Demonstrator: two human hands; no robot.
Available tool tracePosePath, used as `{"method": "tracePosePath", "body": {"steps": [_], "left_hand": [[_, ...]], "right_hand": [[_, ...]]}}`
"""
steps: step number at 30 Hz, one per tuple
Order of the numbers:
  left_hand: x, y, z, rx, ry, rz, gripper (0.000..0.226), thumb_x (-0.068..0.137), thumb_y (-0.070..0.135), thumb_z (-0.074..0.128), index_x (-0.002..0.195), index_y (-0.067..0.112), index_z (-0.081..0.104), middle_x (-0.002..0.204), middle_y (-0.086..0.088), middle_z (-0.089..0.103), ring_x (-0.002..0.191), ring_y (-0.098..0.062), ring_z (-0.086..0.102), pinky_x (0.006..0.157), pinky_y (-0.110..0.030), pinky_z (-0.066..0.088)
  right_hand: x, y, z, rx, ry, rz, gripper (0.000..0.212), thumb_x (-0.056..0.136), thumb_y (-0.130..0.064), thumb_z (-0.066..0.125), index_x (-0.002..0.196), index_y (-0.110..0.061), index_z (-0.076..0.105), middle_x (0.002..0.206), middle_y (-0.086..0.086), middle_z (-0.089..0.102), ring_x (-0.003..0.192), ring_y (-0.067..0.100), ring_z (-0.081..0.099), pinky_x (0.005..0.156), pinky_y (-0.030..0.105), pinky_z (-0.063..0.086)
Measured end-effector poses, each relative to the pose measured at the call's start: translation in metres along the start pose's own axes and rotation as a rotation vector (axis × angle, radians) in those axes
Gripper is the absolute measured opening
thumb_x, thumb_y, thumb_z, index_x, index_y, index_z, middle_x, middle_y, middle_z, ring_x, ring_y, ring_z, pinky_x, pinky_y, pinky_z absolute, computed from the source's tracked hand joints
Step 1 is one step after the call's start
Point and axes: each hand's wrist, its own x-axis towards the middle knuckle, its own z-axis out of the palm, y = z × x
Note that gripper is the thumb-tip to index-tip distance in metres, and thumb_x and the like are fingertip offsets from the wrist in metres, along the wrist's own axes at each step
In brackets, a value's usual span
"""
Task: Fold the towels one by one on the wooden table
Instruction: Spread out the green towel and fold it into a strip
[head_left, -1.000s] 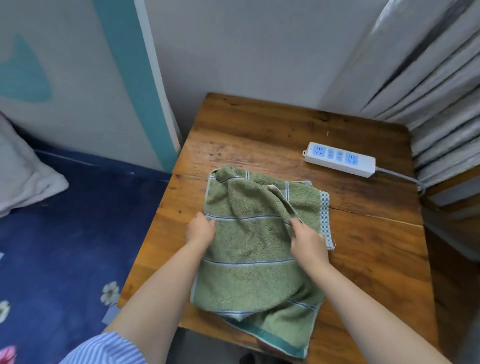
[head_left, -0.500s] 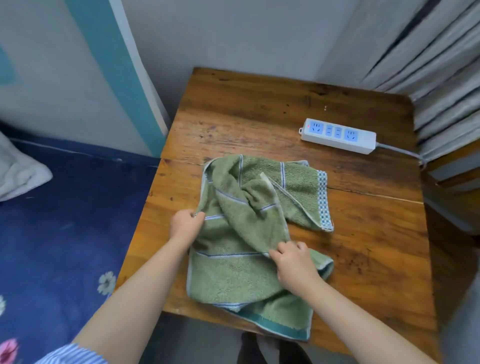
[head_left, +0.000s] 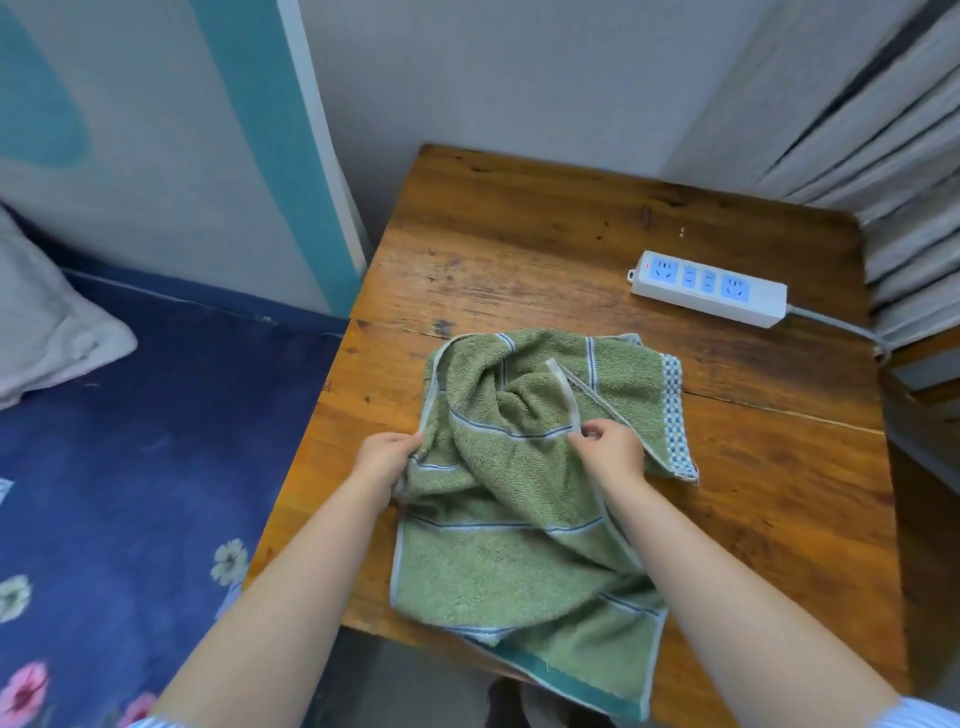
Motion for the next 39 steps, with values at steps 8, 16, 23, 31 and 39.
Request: {"method": "tracePosePath", "body": {"steps": [8, 16, 23, 31, 39], "left_hand": [[-0.023, 0.032, -0.022, -0.166, -0.077, 0.076, 0.019, 0.093, 0.006, 0.046, 0.076, 0.009, 0.055, 0.069, -0.005, 0.049, 0.061, -0.015, 0.044, 0.056, -0.022, 0.038], [-0.083, 0.087, -0.042, -0.154, -0.290, 0.181, 0.023, 0.094, 0.011, 0.043, 0.078, 0.004, 0.058, 0.077, -0.013, 0.057, 0.069, -0.023, 0.055, 0.065, -0.031, 0.044], [-0.117, 0.142, -0.047, -0.137, -0.280, 0.408, 0.018, 0.095, 0.009, 0.042, 0.087, 0.006, 0.058, 0.078, -0.012, 0.055, 0.069, -0.022, 0.052, 0.067, -0.029, 0.042], [-0.171, 0.233, -0.059, -0.768, -0.085, 0.678, 0.027, 0.097, 0.008, 0.040, 0.074, 0.015, 0.052, 0.049, 0.008, 0.063, 0.052, -0.007, 0.058, 0.044, -0.013, 0.048], [-0.184, 0.247, -0.098, -0.496, 0.255, 0.593, 0.021, 0.086, 0.017, 0.057, 0.066, 0.016, 0.050, 0.073, -0.005, 0.049, 0.057, -0.014, 0.043, 0.060, -0.025, 0.038]], "right_hand": [[-0.013, -0.014, -0.067, 0.379, -0.083, 0.000, 0.026, 0.086, -0.004, 0.055, 0.063, -0.015, 0.056, 0.068, 0.000, 0.053, 0.067, 0.015, 0.046, 0.057, 0.024, 0.035], [-0.045, -0.043, -0.156, 0.618, -0.121, 0.134, 0.016, 0.087, -0.008, 0.054, 0.072, -0.010, 0.057, 0.040, -0.003, 0.060, 0.058, 0.013, 0.047, 0.054, 0.024, 0.036], [-0.052, -0.081, -0.192, 0.546, -0.079, 0.090, 0.023, 0.087, -0.007, 0.053, 0.065, -0.014, 0.051, 0.064, 0.003, 0.053, 0.057, 0.013, 0.046, 0.054, 0.024, 0.036], [-0.068, -0.197, -0.257, 0.704, 0.025, -0.286, 0.029, 0.082, 0.013, 0.034, 0.094, 0.006, 0.059, 0.062, 0.009, 0.037, 0.041, 0.018, 0.045, 0.043, 0.021, 0.038], [-0.069, -0.233, -0.272, 0.102, 0.195, -0.569, 0.044, 0.083, 0.002, 0.040, 0.124, -0.008, 0.050, 0.129, 0.015, 0.051, 0.098, 0.025, 0.050, 0.056, 0.025, 0.041]]}}
